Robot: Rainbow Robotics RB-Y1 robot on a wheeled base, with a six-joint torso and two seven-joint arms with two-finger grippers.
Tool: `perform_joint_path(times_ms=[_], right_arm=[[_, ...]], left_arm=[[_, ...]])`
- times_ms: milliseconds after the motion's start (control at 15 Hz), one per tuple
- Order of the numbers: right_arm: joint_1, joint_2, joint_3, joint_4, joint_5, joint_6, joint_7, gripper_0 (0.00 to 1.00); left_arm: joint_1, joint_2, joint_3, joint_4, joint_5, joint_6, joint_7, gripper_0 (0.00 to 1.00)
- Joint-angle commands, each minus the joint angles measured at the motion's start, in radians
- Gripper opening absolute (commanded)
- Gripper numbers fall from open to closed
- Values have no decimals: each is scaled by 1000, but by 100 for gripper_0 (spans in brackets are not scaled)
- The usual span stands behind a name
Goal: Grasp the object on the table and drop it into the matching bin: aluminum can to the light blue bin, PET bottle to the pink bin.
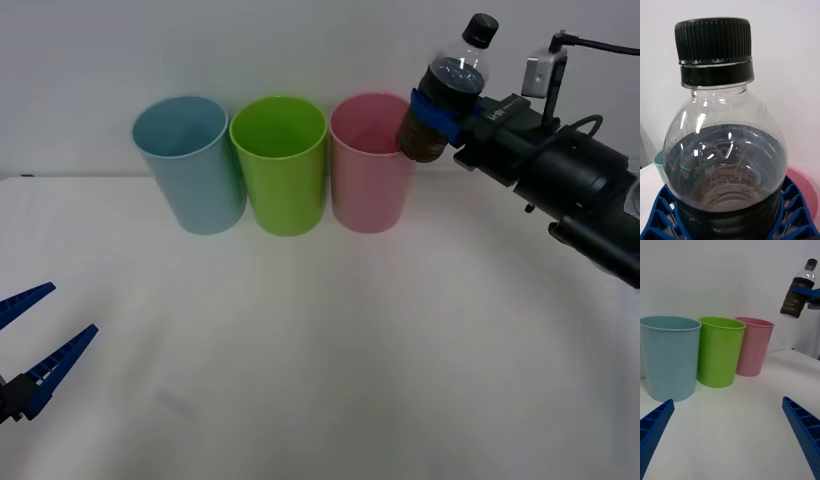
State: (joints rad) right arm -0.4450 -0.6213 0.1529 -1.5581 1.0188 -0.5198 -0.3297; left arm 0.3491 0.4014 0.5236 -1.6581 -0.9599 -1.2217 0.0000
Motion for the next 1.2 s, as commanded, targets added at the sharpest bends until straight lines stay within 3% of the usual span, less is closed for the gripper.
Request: perform_joint_path(times_ms=[67,600,1200], right_arm=[[-77,64,7,90,60,-2,-9,0],[-253,213,7,317,190,23,-12,0],[-281,287,7,342,274,155,-2,0]], left_arm=[[0,0,0,0,0,0,0,100],[0,0,0,0,0,0,0,100],[0,0,0,0,0,0,0,100]])
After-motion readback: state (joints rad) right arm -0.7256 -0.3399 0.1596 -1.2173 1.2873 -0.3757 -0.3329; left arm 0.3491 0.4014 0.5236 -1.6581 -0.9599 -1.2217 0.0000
